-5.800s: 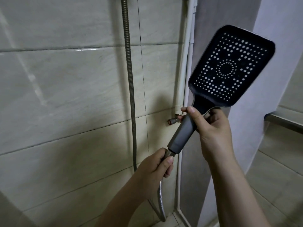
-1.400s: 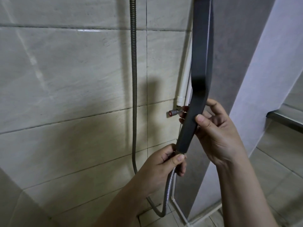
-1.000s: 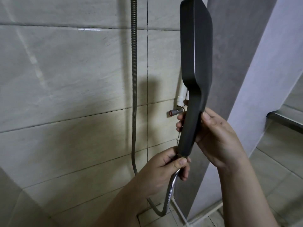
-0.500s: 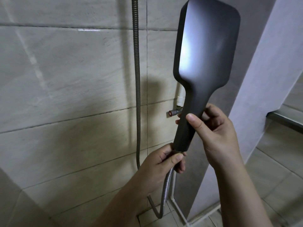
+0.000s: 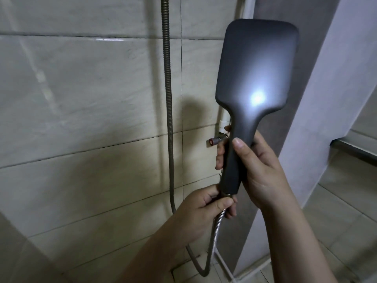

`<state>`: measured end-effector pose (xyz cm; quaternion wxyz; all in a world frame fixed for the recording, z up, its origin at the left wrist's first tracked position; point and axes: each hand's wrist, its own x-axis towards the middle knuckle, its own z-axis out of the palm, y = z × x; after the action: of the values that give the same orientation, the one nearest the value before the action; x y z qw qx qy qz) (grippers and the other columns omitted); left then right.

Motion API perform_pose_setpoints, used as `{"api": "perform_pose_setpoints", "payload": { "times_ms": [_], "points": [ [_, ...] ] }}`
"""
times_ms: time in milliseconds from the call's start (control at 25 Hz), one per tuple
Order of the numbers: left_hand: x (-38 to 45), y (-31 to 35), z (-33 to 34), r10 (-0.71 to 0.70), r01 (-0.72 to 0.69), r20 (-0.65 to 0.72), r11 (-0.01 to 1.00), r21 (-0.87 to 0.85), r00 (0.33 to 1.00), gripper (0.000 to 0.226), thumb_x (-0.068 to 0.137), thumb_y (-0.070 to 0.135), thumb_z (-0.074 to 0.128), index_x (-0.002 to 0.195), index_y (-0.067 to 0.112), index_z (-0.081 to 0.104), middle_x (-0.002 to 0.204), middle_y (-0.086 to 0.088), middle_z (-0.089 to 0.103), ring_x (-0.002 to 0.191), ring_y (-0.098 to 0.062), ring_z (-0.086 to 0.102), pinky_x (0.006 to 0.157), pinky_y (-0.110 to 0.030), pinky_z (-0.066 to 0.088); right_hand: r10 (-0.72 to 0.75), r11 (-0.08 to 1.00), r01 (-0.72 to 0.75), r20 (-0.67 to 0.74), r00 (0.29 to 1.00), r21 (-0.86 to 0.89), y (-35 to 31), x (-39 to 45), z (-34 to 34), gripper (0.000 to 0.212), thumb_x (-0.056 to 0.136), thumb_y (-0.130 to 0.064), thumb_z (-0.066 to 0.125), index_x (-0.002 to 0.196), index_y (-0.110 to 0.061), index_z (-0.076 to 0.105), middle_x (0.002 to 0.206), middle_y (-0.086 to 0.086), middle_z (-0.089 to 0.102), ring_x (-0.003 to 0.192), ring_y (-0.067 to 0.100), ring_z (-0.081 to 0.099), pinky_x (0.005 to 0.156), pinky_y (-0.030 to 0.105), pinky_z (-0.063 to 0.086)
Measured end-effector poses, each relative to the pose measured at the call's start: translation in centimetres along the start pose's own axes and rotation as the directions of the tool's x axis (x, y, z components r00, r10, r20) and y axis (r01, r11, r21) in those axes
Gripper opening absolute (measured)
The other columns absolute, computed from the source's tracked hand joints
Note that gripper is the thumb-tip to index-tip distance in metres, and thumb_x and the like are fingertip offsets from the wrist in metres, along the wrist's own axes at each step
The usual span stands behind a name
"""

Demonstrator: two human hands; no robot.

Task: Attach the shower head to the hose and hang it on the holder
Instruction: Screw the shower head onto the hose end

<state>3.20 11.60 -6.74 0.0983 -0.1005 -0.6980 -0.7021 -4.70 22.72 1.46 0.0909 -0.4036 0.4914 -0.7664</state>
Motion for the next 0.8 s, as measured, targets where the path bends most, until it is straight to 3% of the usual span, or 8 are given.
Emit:
{"api": "perform_pose_setpoints", "payload": {
  "times_ms": [120, 240, 400, 480, 560, 640, 800],
  "points": [
    [0.3, -0.1, -0.1, 0.040, -0.026, -0.104, 0.991, 0.129, 0.994, 0.012, 0.086, 0.034, 0.055, 0.085, 0.031, 0.066, 0.077, 0.006, 0.068, 0.078, -0.014, 0.065, 0.078, -0.034, 0.052, -0.078, 0.984, 0.064, -0.079, 0.994, -0.165, 0.4, 0.0, 1.0, 0.021, 0.095, -0.014, 0.048, 0.108, 0.002, 0.047, 0.085, 0.032, 0.058, 0.066, 0.026, 0.059, 0.067, 0.040, 0.052],
    [0.4, 0.2, 0.0, 0.057, -0.036, -0.117, 0.985, 0.171, 0.992, 0.011, 0.089, 0.028, 0.053, 0.088, 0.029, 0.065, 0.075, 0.007, 0.066, 0.076, -0.011, 0.064, 0.076, -0.029, 0.051, -0.050, 0.992, 0.036, -0.112, 0.992, -0.125, 0.1, 0.1, 1.2, 0.021, 0.095, -0.016, 0.048, 0.110, -0.001, 0.051, 0.083, 0.026, 0.059, 0.070, 0.028, 0.059, 0.071, 0.039, 0.053],
    [-0.1, 0.9, -0.8, -0.013, 0.016, 0.110, 0.999, -0.027, 0.994, 0.017, 0.096, 0.014, 0.045, 0.102, 0.008, 0.061, 0.083, 0.001, 0.063, 0.080, -0.014, 0.061, 0.079, -0.031, 0.050, 0.124, 0.956, -0.159, 0.151, 0.981, 0.246, -0.4, 0.7, -0.4, 0.033, 0.088, -0.023, 0.056, 0.113, -0.002, 0.054, 0.090, 0.020, 0.062, 0.078, 0.027, 0.062, 0.075, 0.035, 0.054],
    [-0.2, 1.2, -0.7, -0.035, 0.073, 0.260, 0.988, -0.138, 0.965, 0.019, 0.097, 0.011, 0.044, 0.105, 0.010, 0.061, 0.089, -0.001, 0.064, 0.083, -0.015, 0.061, 0.079, -0.030, 0.049, 0.131, 0.913, -0.226, 0.281, 0.951, 0.340, -0.1, 0.9, -0.6, 0.043, 0.080, -0.031, 0.070, 0.106, 0.000, 0.054, 0.085, 0.017, 0.064, 0.074, 0.027, 0.064, 0.069, 0.034, 0.054],
    [-0.2, 1.2, -0.4, -0.035, 0.090, 0.280, 0.978, -0.187, 0.959, 0.017, 0.096, 0.017, 0.050, 0.106, 0.013, 0.063, 0.093, -0.004, 0.067, 0.081, -0.018, 0.061, 0.078, -0.030, 0.049, 0.139, 0.911, -0.248, 0.322, 0.937, 0.330, 0.2, 1.1, -0.3, 0.037, 0.076, -0.036, 0.074, 0.093, -0.005, 0.061, 0.078, 0.012, 0.064, 0.064, 0.024, 0.061, 0.061, 0.030, 0.051],
    [-0.1, 0.9, -0.2, -0.052, 0.088, 0.190, 0.979, -0.186, 0.980, 0.016, 0.094, 0.021, 0.055, 0.104, 0.014, 0.066, 0.091, -0.004, 0.069, 0.079, -0.019, 0.061, 0.077, -0.030, 0.049, 0.155, 0.949, -0.220, 0.274, 0.949, 0.226, 0.3, 1.2, 0.1, 0.031, 0.078, -0.036, 0.072, 0.084, -0.009, 0.058, 0.070, 0.005, 0.057, 0.054, 0.018, 0.052, 0.054, 0.026, 0.046],
    [0.0, 0.4, -0.2, -0.059, 0.059, 0.001, 0.989, -0.134, 0.998, 0.017, 0.091, 0.017, 0.053, 0.092, 0.018, 0.070, 0.082, -0.001, 0.070, 0.079, -0.018, 0.065, 0.079, -0.033, 0.052, 0.109, 0.992, -0.111, 0.035, 0.993, 0.059, 0.7, 1.2, 0.7, 0.029, 0.090, -0.022, 0.055, 0.082, 0.005, 0.049, 0.063, 0.007, 0.047, 0.050, 0.017, 0.043, 0.050, 0.029, 0.038]
  ]
}}
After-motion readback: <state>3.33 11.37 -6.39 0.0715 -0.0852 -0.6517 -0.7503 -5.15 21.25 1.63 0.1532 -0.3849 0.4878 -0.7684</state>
